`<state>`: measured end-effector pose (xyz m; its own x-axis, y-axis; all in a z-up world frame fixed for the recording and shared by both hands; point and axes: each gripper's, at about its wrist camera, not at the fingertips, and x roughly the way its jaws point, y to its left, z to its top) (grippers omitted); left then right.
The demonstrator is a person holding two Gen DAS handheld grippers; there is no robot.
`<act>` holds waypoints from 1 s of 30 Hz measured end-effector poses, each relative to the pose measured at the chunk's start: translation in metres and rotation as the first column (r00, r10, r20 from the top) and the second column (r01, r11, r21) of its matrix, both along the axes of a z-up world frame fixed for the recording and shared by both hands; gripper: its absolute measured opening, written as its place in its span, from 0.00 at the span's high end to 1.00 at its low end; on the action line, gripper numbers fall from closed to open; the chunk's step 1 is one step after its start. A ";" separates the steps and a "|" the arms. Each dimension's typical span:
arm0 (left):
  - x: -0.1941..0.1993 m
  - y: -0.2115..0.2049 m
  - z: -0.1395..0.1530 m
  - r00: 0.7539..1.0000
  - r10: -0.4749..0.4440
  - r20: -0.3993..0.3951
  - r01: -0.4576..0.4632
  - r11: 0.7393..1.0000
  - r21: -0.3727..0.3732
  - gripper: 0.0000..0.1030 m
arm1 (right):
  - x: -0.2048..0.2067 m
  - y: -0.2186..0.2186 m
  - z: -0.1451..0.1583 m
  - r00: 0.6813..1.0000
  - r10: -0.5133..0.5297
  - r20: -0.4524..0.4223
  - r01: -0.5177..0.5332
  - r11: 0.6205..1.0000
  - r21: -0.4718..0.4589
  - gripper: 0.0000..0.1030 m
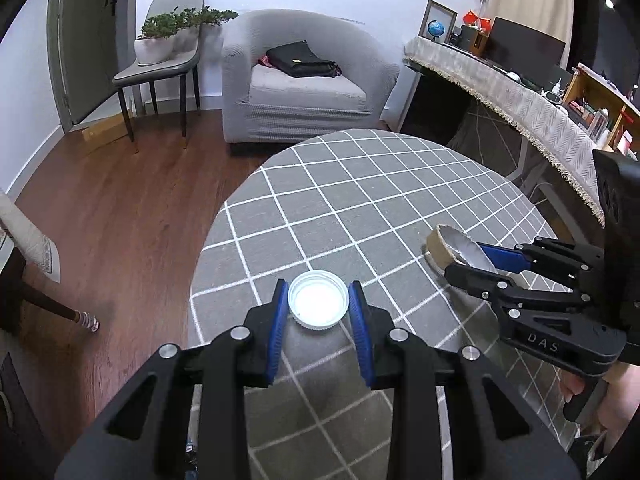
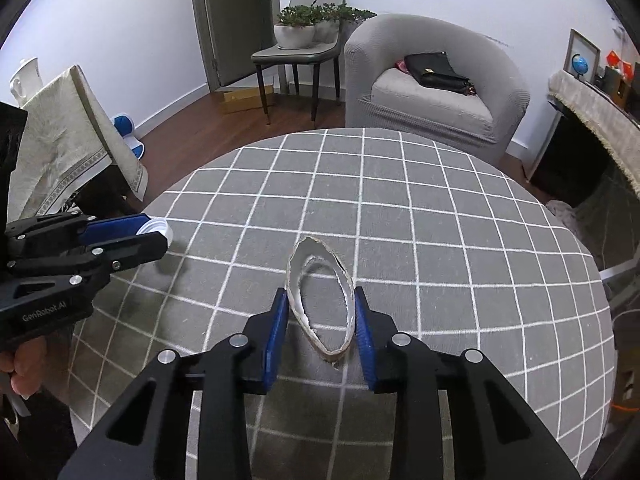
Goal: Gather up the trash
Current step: 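Grasp the white plastic cap with the left tool while the right tool grasps the brown tape roll, then carry the white cap and tape roll over the teal bin with both tools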
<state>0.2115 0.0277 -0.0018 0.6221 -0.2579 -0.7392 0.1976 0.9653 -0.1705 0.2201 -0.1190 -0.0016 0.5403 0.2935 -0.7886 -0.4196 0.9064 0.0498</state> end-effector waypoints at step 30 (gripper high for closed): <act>-0.115 0.048 0.010 0.995 0.093 0.027 -0.094 0.995 0.034 0.68 | -0.098 0.064 0.012 0.991 0.126 0.041 -0.130 0.987 0.093 0.69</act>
<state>0.0962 0.0757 0.0080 0.6609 -0.1715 -0.7306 0.1097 0.9851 -0.1321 0.1217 -0.0547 0.0103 0.5200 0.4345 -0.7354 -0.5347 0.8370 0.1165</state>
